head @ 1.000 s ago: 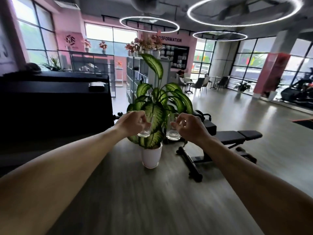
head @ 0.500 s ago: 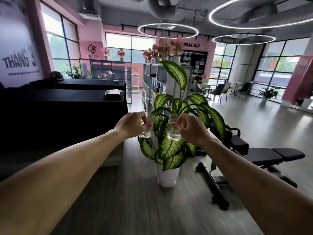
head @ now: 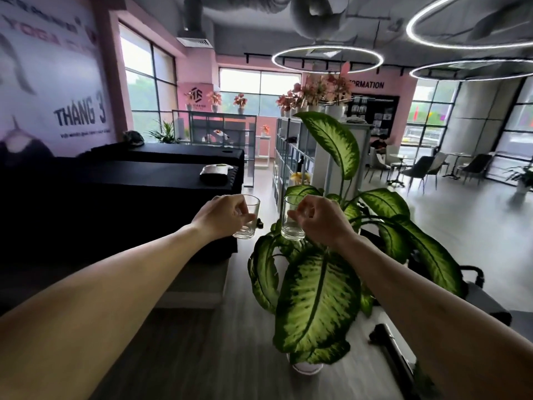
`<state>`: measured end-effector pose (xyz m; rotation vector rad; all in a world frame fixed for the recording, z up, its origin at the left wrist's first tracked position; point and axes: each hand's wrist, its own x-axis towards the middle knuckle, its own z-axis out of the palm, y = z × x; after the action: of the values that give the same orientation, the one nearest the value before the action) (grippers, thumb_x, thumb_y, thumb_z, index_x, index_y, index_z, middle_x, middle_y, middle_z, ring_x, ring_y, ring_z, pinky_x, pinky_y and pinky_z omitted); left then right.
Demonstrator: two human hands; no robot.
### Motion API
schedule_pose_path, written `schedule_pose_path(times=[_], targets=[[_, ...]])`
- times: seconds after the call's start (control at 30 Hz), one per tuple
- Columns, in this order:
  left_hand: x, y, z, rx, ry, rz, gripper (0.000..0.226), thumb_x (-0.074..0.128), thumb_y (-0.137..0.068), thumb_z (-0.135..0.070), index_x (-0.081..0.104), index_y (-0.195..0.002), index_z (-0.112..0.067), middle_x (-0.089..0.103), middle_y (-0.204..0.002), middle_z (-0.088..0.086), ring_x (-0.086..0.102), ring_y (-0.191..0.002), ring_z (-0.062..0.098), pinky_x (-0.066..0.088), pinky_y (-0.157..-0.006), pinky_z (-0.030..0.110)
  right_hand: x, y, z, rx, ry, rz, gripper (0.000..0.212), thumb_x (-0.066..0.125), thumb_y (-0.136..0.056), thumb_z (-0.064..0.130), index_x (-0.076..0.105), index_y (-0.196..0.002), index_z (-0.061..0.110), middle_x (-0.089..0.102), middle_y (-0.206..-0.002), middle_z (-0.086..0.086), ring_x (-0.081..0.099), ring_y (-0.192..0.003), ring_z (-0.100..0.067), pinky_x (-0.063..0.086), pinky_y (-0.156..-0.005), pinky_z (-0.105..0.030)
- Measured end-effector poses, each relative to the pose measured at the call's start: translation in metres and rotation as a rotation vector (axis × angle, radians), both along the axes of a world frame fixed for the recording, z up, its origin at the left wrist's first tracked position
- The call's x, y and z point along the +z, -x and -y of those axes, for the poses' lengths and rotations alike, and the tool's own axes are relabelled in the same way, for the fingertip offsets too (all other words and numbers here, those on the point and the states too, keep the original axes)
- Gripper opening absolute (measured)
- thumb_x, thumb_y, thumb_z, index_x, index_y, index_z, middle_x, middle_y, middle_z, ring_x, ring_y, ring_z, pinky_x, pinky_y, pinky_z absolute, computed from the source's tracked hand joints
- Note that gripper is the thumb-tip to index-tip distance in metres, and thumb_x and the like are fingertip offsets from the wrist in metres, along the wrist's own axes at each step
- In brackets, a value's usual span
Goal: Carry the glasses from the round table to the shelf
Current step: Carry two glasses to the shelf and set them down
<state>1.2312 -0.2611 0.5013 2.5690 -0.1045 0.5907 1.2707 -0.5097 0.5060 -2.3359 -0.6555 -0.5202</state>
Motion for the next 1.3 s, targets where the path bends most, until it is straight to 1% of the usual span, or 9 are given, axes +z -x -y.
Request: schedule_pose_path(times=[0.13,0.33,0.5,0.57,0.67,0.8,0.83,1.13,1.3], targets=[[-0.005,-0.046,-0.015,0.055,0.004,-0.002,0.023,0.071,-0.081,-0.050,0.061,-0.079,-0.029,0.060,-0.074,-0.017,0.061,-0.075,0.010,0.042,-0.063,0.026,-0.004,-0.063,-0.017,0.035,-0.009,-0.006,0.020,0.074,-0.083,0.047,0.060,-0.073,0.036,0.069,-0.082,0.007,0.065,-0.077,-0.012,0.050,-0.067,-0.027],[-0.018,-0.112,-0.051,0.139,0.017,-0.044,0.021,0.071,-0.083,-0.048,0.064,-0.082,-0.028,0.061,-0.075,-0.018,0.064,-0.078,0.012,0.050,-0.071,0.031,-0.014,-0.143,-0.057,0.113,0.027,-0.026,0.022,0.073,-0.085,0.044,0.070,-0.087,0.022,0.070,-0.084,0.000,0.065,-0.079,-0.018,0.057,-0.075,-0.039],[-0.027,-0.171,-0.095,0.167,0.002,-0.038,0.021,0.071,-0.083,-0.048,0.063,-0.080,-0.029,0.060,-0.073,-0.019,0.063,-0.077,0.010,0.049,-0.071,0.030,-0.024,-0.205,-0.104,0.141,0.049,-0.032,0.023,0.074,-0.085,0.043,0.072,-0.086,0.020,0.072,-0.084,0.000,0.066,-0.079,-0.018,0.056,-0.076,-0.035],[-0.030,-0.195,-0.115,0.168,0.008,-0.026,0.022,0.071,-0.082,-0.049,0.062,-0.077,-0.030,0.059,-0.071,-0.020,0.060,-0.073,0.003,0.045,-0.067,0.027,-0.026,-0.230,-0.125,0.150,0.048,-0.022,0.022,0.074,-0.084,0.042,0.072,-0.085,0.021,0.072,-0.081,0.009,0.067,-0.078,-0.016,0.055,-0.075,-0.033],[-0.029,-0.237,-0.152,0.189,0.022,-0.017,0.023,0.070,-0.081,-0.051,0.059,-0.072,-0.032,0.061,-0.069,-0.020,0.059,-0.071,-0.001,0.042,-0.062,0.024,-0.024,-0.276,-0.164,0.180,0.033,-0.011,0.019,0.076,-0.083,0.038,0.072,-0.081,0.019,0.060,-0.065,0.038,0.064,-0.069,-0.006,0.051,-0.070,-0.027],[-0.021,-0.294,-0.203,0.205,0.053,-0.016,0.024,0.067,-0.081,-0.053,0.056,-0.071,-0.034,0.061,-0.067,-0.019,0.058,-0.070,-0.001,0.042,-0.061,0.025,-0.009,-0.336,-0.220,0.188,0.047,-0.015,0.020,0.076,-0.083,0.040,0.072,-0.083,0.021,0.072,-0.078,0.003,0.069,-0.073,-0.019,0.057,-0.071,-0.033],[-0.020,-0.307,-0.216,0.209,0.057,-0.014,0.024,0.067,-0.081,-0.053,0.056,-0.072,-0.034,0.062,-0.067,-0.018,0.059,-0.070,0.000,0.043,-0.062,0.027,-0.006,-0.350,-0.234,0.187,0.039,-0.010,0.020,0.076,-0.082,0.040,0.072,-0.083,0.021,0.072,-0.079,0.000,0.069,-0.076,-0.020,0.056,-0.073,-0.033],[-0.021,-0.395,-0.314,0.239,0.058,-0.021,0.025,0.067,-0.079,-0.054,0.054,-0.072,-0.035,0.062,-0.070,-0.018,0.061,-0.074,0.006,0.043,-0.065,0.030,-0.015,-0.445,-0.338,0.230,0.066,-0.050,0.018,0.076,-0.082,0.041,0.070,-0.076,0.025,0.070,-0.074,0.005,0.068,-0.076,-0.016,0.053,-0.072,-0.028],[-0.031,-0.420,-0.366,0.283,0.064,-0.025,0.025,0.068,-0.081,-0.053,0.055,-0.076,-0.033,0.063,-0.075,-0.017,0.063,-0.076,0.006,0.050,-0.070,0.030,-0.028,-0.487,-0.392,0.265,0.084,-0.045,0.020,0.078,-0.081,0.040,0.065,-0.069,0.031,0.063,-0.069,0.014,0.064,-0.072,-0.012,0.043,-0.066,-0.023]])
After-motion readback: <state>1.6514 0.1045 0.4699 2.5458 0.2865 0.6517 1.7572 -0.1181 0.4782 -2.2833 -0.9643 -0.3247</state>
